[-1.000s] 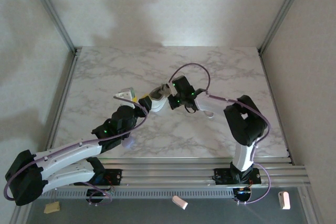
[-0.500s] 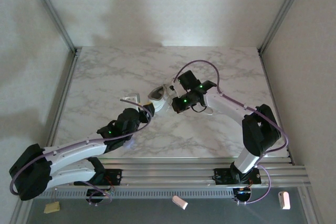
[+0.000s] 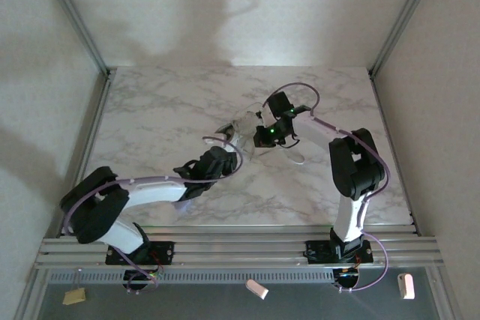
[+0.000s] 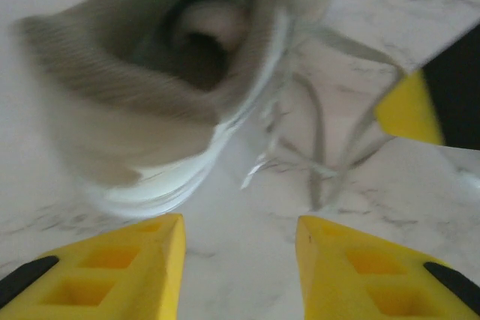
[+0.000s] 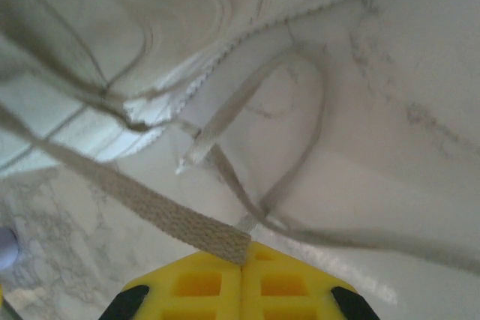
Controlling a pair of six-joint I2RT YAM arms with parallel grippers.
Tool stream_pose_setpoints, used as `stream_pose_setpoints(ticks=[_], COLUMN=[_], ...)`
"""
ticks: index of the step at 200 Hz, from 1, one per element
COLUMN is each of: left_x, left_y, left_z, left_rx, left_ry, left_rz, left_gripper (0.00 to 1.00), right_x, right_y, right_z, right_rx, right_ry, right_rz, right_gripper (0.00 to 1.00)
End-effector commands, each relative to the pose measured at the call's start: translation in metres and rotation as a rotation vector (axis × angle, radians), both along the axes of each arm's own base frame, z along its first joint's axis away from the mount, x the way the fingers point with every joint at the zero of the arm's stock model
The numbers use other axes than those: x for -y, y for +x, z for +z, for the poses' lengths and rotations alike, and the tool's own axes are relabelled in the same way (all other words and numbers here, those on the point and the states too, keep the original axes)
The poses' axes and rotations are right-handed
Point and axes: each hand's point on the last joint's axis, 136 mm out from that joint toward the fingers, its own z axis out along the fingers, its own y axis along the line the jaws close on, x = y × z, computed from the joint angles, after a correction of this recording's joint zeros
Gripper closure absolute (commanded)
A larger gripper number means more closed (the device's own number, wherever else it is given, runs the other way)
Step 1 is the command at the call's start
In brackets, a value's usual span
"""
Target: Tie the shoes
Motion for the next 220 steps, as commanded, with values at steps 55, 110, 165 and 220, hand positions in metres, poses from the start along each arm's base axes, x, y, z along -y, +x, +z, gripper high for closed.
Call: stream_pose_setpoints(ticks=[55,110,165,220], left_x=[0.032,0.029,0.020,0.008], left_y=[0.025,0.038,0.048,0.059], left_z=[-0.030,-0.047,-0.065,-0.075], left_rx=[-0.118,-0.152,-0.181,-0.161], left_ry=[0.110,0.241,0.299,0.393], left_rz=[0.056,0.108,0.155,0.206], left_gripper=[0.66,0.67,0.62,0.64], right_x=[0.001,0.003,0.003,0.005], right_y=[0.034,0.044,0.043,0.044], right_z=[0.001,-0.008,-0.011,-0.015], right_rx=[0.008,-0.034,-0.041,-0.046], right_ry=[0.082,0.116,0.122,0.119], right_rz=[-0.011,-0.023,-0.018,-0.020], right_gripper=[1.00,1.00,1.00,1.00])
